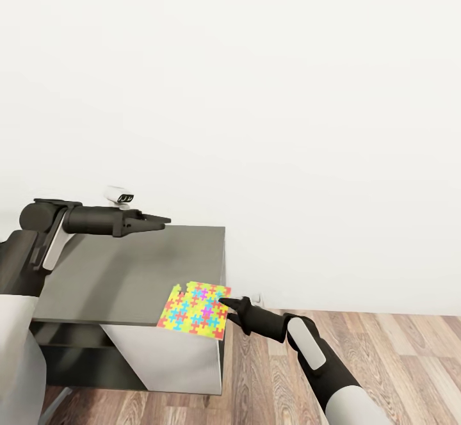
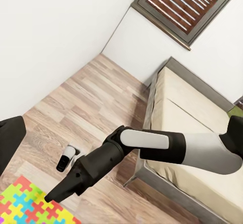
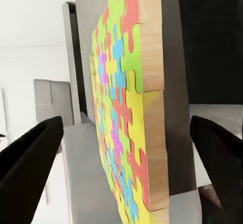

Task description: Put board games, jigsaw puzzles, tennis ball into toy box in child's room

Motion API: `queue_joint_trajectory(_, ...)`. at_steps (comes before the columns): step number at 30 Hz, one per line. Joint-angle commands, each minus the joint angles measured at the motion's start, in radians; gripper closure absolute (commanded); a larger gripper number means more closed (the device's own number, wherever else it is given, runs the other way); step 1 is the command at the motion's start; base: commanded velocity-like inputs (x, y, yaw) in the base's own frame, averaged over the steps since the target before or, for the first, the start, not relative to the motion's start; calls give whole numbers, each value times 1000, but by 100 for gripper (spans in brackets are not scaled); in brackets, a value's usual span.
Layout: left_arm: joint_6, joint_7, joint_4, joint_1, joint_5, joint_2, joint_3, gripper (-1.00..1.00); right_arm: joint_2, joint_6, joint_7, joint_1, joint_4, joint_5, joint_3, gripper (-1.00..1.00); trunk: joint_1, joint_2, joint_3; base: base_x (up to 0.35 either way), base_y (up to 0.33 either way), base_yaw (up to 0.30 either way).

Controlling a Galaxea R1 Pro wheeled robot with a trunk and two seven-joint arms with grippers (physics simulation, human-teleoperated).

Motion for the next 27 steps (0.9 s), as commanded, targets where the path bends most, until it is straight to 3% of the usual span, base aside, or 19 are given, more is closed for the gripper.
queue_joint_trajectory(1, 11, -4, 0, -1, 0, 1, -2, -100, 0, 3, 3, -1, 0, 3, -1, 100, 0, 0, -1, 0, 2, 0)
queue_joint_trajectory(19, 11, -4, 2, -1, 3, 0, 0, -100, 0, 3, 3, -1, 0, 2, -1, 100, 0, 0, -1, 0, 0, 0)
queue_joint_trajectory(27, 11, -4, 6, -1, 2, 0, -4, -100, -6, 3, 28, 0, -7, 3, 0, 100, -31, 56, 24, 0, 0, 0)
